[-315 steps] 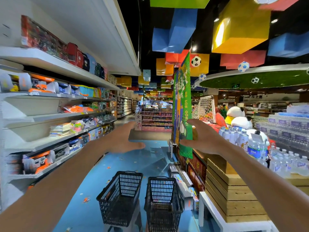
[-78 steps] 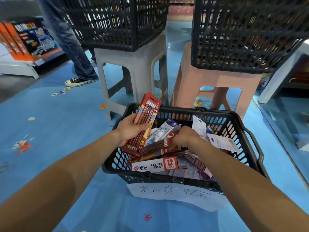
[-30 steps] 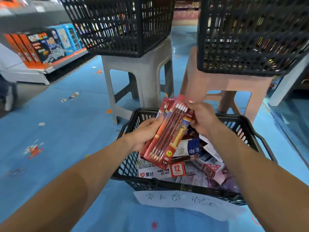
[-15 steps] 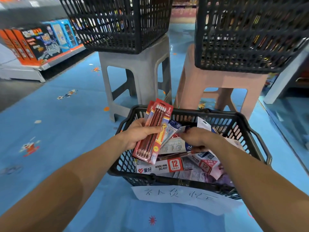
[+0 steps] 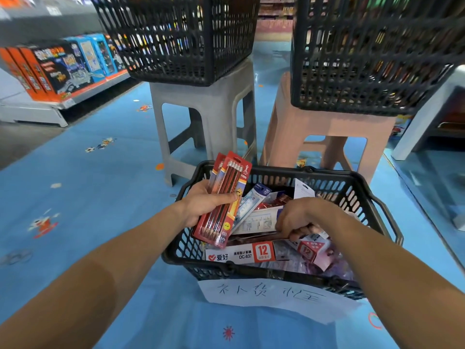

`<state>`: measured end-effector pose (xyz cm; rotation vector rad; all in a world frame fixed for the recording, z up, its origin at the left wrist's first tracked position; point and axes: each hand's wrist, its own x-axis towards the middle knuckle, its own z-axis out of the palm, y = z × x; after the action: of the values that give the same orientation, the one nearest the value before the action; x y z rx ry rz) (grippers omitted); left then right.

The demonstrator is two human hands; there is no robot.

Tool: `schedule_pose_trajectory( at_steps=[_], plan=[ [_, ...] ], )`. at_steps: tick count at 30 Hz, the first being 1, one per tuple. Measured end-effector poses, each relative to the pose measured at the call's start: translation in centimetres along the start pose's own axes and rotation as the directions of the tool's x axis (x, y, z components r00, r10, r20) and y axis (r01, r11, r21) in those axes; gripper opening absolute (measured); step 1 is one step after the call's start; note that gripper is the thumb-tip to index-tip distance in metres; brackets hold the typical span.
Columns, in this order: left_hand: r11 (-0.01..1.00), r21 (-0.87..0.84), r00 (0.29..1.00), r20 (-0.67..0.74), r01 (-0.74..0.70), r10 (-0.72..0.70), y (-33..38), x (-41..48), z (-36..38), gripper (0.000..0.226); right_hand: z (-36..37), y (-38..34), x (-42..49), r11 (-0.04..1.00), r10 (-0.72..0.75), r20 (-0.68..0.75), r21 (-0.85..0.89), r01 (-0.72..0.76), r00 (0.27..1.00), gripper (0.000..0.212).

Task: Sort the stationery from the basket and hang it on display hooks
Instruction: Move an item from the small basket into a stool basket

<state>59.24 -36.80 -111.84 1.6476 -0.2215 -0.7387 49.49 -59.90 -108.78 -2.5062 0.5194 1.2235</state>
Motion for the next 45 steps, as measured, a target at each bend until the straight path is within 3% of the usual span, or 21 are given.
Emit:
schedule_pose_trajectory(
  at_steps=[2,4,7,9,12,15,17,20,21,22,23,26,28,29,32,37,42,45],
  plan=[
    [1.0,0.008,1.0,-0.004,-0.002,0.002,0.0,0.1,0.0,0.049,0.0,-0.3,-0.4,0.999,-0.031,0.087,-0.037,0.035,0.996,0.038],
    [1.0,0.013,1.0,-0.011,-0.003,0.003,0.0,0.1,0.0,0.052,0.3,-0.7,-1.0,0.988,-0.05,0.058,-0.144,0.058,0.997,0.057],
    [1.0,0.026,1.0,-0.021,-0.004,0.005,-0.1,0.1,-0.1,0.054,1.1,-1.1,-0.7,0.932,-0.112,-0.223,-0.361,0.024,0.968,0.046],
    [0.999,0.03,0.999,-0.034,-0.014,0.015,-0.2,0.2,-0.3,0.059,0.8,-1.6,-1.5,0.928,-0.141,-0.388,-0.373,-0.015,0.911,0.025],
    [1.0,-0.009,0.997,-0.068,-0.028,0.027,-0.3,0.4,-0.5,0.063,-0.7,-2.2,-3.4,0.943,-0.151,-0.607,-0.326,-0.072,0.78,0.017],
    [0.998,-0.043,0.994,-0.107,-0.041,0.036,-0.1,0.3,-0.5,0.06,-1.8,-2.5,-4.6,0.95,-0.152,-0.78,-0.285,-0.128,0.607,0.022],
    [0.997,-0.06,0.99,-0.134,-0.043,0.034,-0.1,0.4,-0.5,0.059,-2.4,-2.1,-4.6,0.958,-0.224,-0.876,-0.279,-0.07,0.426,0.022],
    [0.995,-0.088,0.988,-0.154,-0.037,0.023,-0.3,0.6,-0.7,0.062,-2.7,-1.3,-4.4,0.928,-0.288,-0.953,-0.252,0.274,0.098,0.029],
    [0.995,-0.091,0.988,-0.155,-0.036,0.021,-0.4,0.6,-0.7,0.063,-2.7,-1.2,-4.4,0.892,-0.263,-0.964,-0.228,0.391,0.04,0.033],
    [0.995,-0.094,0.988,-0.153,-0.037,0.022,-0.4,0.5,-0.7,0.063,-2.6,-1.5,-4.8,0.856,-0.23,-0.973,-0.187,0.483,0.032,0.035],
    [0.994,-0.1,0.989,-0.149,-0.036,0.021,-0.3,0.5,-0.7,0.064,-2.7,-1.8,-4.9,0.822,-0.197,-0.977,-0.122,0.557,0.077,0.034],
    [0.992,-0.122,0.99,-0.141,-0.029,0.011,0.0,0.3,-0.5,0.077,-3.0,-2.6,-5.0,0.59,-0.099,-0.935,0.219,0.777,0.339,0.028],
    [0.992,-0.122,0.992,-0.123,-0.027,0.012,0.1,0.1,-0.4,0.084,-2.9,-3.0,-5.0,0.4,-0.1,-0.903,0.347,0.848,0.417,0.016],
    [0.992,-0.124,0.994,-0.106,-0.025,0.012,0.1,0.1,-0.4,0.082,-2.8,-3.1,-4.9,0.343,-0.107,-0.893,0.38,0.859,0.437,0.006],
    [0.99,-0.14,0.999,-0.053,-0.015,0.008,0.2,-0.2,-0.2,0.067,-2.7,-3.7,-4.2,0.273,-0.052,-0.864,0.47,0.839,0.501,0.031],
    [0.99,-0.142,0.999,-0.04,-0.015,0.009,0.2,-0.3,0.5,0.072,-2.8,-4.4,-3.0,-0.014,-0.023,-0.765,0.645,0.764,0.644,0.034],
    [0.97,-0.241,0.999,0.042,0.022,-0.013,0.7,-0.6,2.2,0.081,-1.6,-5.7,-2.0,0.047,0.022,-0.775,0.632,0.774,0.632,0.038],
    [0.955,-0.296,0.998,0.051,0.035,-0.021,0.7,-0.5,3.1,0.089,-1.2,-5.7,-1.3,0.197,0.064,-0.804,0.591,0.782,0.592,0.036]
  ],
)
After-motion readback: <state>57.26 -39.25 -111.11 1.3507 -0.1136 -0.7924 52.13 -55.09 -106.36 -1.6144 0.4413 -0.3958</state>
